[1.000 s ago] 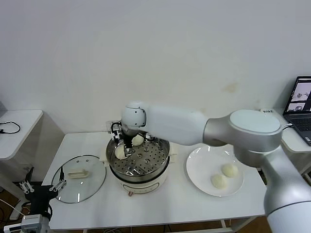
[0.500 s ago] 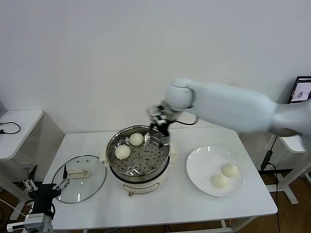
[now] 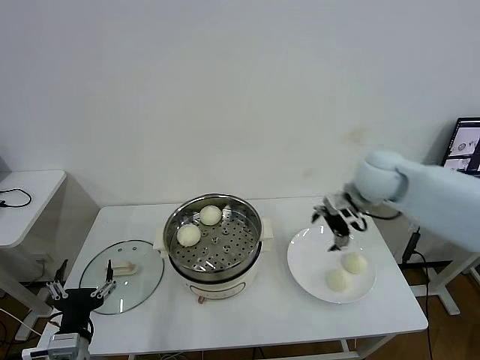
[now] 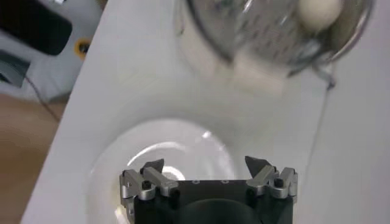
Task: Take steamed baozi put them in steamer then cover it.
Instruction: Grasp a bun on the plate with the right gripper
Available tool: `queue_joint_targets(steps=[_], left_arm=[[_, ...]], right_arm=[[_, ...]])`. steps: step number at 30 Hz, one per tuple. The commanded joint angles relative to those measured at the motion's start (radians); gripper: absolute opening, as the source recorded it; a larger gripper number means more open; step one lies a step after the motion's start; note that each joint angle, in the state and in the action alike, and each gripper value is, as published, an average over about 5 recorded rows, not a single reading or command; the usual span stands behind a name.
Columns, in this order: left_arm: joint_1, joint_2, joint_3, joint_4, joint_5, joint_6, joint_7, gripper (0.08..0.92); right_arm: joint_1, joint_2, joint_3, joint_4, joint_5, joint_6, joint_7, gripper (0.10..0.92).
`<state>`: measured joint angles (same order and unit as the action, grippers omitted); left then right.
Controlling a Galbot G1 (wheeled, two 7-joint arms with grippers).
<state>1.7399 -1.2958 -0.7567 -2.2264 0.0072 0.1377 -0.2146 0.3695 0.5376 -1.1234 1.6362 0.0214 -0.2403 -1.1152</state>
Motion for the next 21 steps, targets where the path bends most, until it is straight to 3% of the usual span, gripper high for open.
queue_joint_targets(steps=[1, 21], left_arm=[[0.002, 0.000, 0.006, 0.002, 0.004, 0.000, -0.001, 0.823], [0.004, 0.004, -0.010, 0.016, 0.004, -0.001, 0.003, 0.823]], right_arm=[[-0.250, -0.142, 0.135, 0.041, -0.156, 0.032, 0.005, 0.823], [-0.542, -0.017, 0.325, -0.124, -0.260, 0.021, 0.087, 0.823]])
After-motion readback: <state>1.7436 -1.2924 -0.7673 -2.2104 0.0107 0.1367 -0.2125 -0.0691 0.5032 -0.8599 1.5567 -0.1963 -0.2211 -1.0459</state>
